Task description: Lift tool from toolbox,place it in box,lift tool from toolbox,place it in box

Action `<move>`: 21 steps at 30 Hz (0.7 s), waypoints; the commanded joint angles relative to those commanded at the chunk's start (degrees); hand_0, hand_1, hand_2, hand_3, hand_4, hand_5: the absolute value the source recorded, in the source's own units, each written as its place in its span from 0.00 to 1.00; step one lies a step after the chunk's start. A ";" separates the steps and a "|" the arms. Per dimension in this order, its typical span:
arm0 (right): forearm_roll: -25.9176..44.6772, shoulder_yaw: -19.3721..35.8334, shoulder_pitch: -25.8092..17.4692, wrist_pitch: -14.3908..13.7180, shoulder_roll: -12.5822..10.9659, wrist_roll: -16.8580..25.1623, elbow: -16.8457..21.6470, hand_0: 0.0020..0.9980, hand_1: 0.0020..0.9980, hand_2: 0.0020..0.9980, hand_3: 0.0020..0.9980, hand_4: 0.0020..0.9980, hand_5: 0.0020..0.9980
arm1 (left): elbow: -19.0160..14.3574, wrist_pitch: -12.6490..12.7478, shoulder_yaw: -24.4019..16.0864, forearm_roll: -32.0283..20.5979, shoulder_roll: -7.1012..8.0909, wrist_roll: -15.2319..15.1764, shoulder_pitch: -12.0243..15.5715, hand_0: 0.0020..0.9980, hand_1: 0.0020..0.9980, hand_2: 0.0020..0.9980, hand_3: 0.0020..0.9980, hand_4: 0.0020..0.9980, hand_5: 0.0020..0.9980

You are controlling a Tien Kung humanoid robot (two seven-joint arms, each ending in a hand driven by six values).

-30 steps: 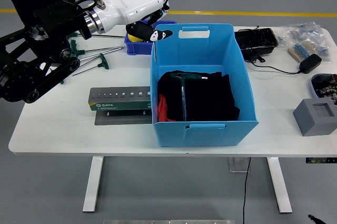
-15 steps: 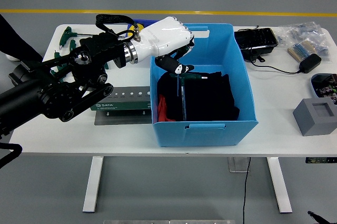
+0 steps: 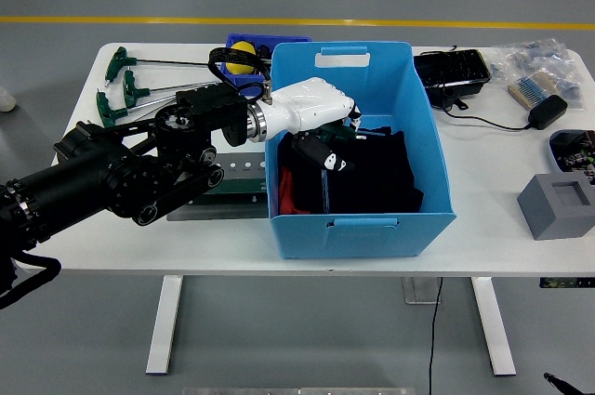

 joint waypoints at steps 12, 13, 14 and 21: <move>1.54 -0.75 0.18 -0.22 -0.20 0.50 -0.05 0.62 0.60 0.67 0.57 0.83 0.69 | 1.05 -3.30 -1.31 -0.51 0.37 1.78 0.19 0.50 0.53 0.66 0.58 0.92 0.59; 1.64 -0.80 0.18 -0.23 -0.19 0.52 -0.06 0.62 0.60 0.67 0.57 0.83 0.69 | 1.03 -3.72 -1.41 -0.48 0.46 1.97 0.26 0.50 0.53 0.66 0.58 0.92 0.59; 1.67 -0.83 0.18 -0.23 -0.16 0.52 -0.07 0.62 0.60 0.67 0.57 0.83 0.69 | 0.99 -4.20 -1.52 -0.49 0.55 2.15 0.35 0.53 0.57 0.71 0.60 0.93 0.61; 1.82 -0.92 0.11 -0.19 -0.15 0.53 -0.11 0.62 0.60 0.67 0.57 0.83 0.69 | 0.67 -6.29 -2.03 -0.55 1.32 2.74 0.77 0.58 0.65 0.75 0.61 0.94 0.63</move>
